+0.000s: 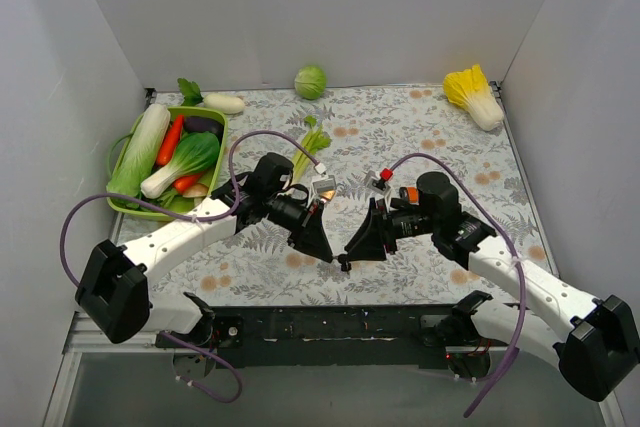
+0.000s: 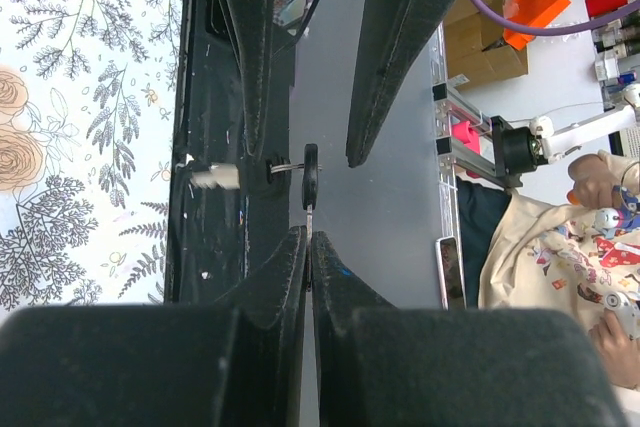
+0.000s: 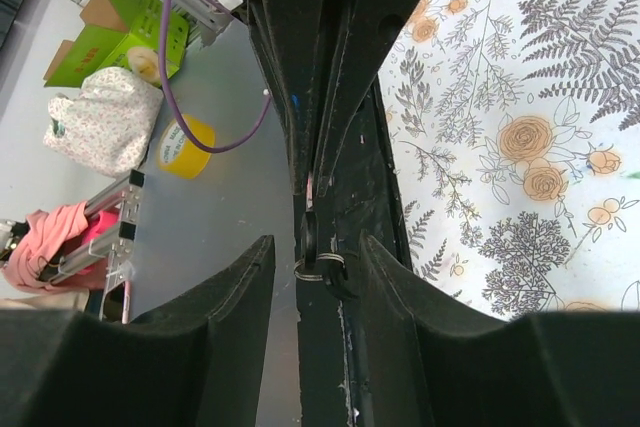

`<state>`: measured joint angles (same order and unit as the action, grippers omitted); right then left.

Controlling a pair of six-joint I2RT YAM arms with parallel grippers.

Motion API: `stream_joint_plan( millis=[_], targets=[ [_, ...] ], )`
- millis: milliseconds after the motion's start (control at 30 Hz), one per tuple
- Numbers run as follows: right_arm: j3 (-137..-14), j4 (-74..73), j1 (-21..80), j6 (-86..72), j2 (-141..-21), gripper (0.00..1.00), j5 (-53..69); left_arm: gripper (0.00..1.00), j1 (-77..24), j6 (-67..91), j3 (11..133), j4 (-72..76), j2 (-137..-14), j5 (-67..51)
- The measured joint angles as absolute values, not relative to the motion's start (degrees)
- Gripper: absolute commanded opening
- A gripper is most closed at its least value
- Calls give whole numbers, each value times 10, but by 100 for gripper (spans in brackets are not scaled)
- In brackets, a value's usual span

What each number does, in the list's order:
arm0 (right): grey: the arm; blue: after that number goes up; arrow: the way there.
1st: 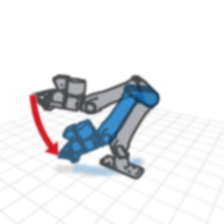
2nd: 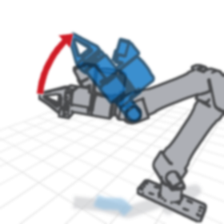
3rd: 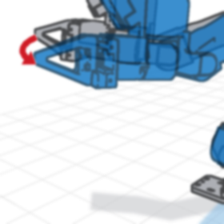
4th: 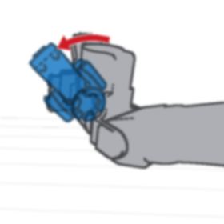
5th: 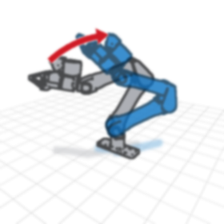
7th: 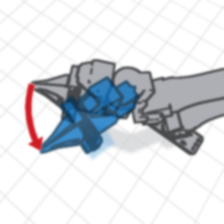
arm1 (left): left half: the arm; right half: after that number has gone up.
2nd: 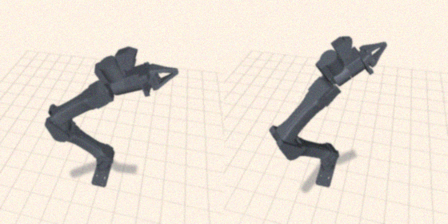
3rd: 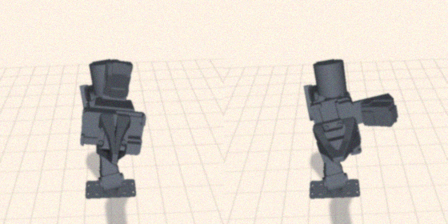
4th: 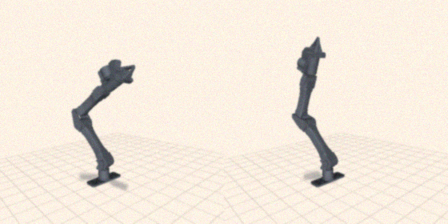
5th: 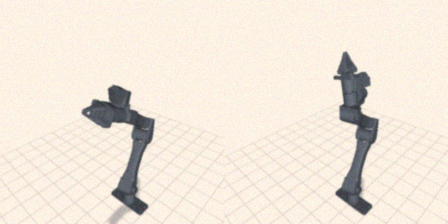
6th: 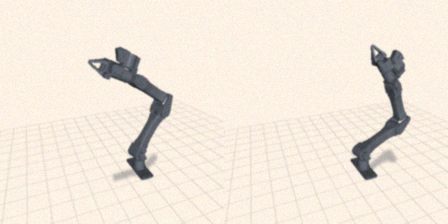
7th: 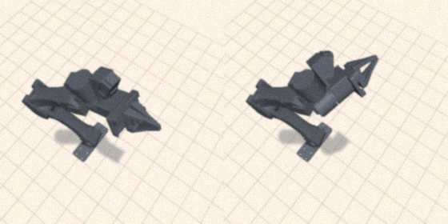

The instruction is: Unlock with the key

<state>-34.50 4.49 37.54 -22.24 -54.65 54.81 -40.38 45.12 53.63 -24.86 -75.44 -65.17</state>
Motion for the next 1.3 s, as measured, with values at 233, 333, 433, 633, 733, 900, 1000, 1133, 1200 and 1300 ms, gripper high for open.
stream_joint_plan(
  millis=[233,333,433,633,733,900,1000,1133,1200,1300],
  targets=[
    [-355,45,388,-222,-562,38,548,0,-405,448,536,-253,-758,-649],
    [-359,44,393,-220,-568,35,548,0,-405,447,537,-253,-762,-648],
    [-360,41,395,-213,-573,33,548,0,-405,445,538,-253,-767,-645],
    [-379,9,398,-187,-588,28,549,0,-405,443,539,-253,-767,-643],
    [-385,-8,399,-175,-592,28,550,0,-405,443,542,-254,-767,-642],
    [-386,-29,399,-161,-595,23,550,0,-405,443,544,-254,-767,-639],
    [-386,-33,399,-156,-597,16,550,0,-405,443,544,-254,-767,-638],
    [-386,-34,399,-153,-597,2,550,0,-406,443,544,-255,-768,-638],
    [-386,-34,399,-153,-597,1,546,0,-406,443,544,-255,-768,-635],
    [-386,-33,399,-157,-596,1,535,64,-406,445,545,-252,-768,-625]
  ],
)
